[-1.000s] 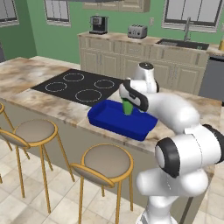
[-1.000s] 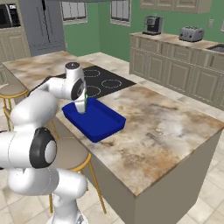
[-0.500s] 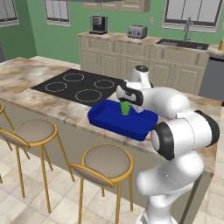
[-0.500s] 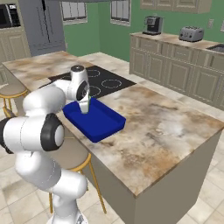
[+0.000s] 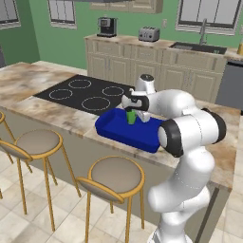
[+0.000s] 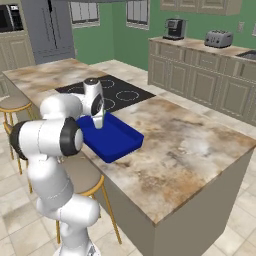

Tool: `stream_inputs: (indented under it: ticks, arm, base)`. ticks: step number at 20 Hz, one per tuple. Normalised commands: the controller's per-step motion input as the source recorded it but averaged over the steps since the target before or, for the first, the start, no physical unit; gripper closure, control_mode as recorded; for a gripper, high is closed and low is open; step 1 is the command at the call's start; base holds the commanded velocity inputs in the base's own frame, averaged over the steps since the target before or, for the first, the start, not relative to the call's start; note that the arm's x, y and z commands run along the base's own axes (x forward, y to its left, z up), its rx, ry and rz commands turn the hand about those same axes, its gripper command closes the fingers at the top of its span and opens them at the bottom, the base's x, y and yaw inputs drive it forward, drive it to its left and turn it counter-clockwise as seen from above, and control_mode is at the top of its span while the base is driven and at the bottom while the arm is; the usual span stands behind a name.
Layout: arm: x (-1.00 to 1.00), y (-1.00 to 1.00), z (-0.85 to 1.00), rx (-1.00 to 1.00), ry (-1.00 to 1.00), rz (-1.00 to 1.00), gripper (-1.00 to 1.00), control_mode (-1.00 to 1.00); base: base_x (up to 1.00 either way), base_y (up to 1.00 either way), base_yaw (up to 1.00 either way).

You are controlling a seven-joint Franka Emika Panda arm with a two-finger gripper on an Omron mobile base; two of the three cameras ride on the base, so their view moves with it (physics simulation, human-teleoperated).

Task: There is a tray on the dining counter. Grab the cup, mug, and pitcher and place them on the tray. The pitcher may be placed next to the tray if it cannot fit the tray.

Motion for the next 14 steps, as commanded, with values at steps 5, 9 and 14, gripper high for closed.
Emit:
stream_inputs:
  ticks: [5,9,14]
  arm:
    - [0.47,0.04,-0.22,0.0,0.0,0.0,1.0,-1.0]
    - [0.45,0.04,-0.19,0.0,0.01,0.0,1.0,-1.0]
    - [0.47,0.06,-0.15,0.0,0.03,0.0,1.0,-1.0]
  base:
    - [0.0,0.0,0.0]
    - [0.0,0.0,0.0]
    - [0.0,0.0,0.0]
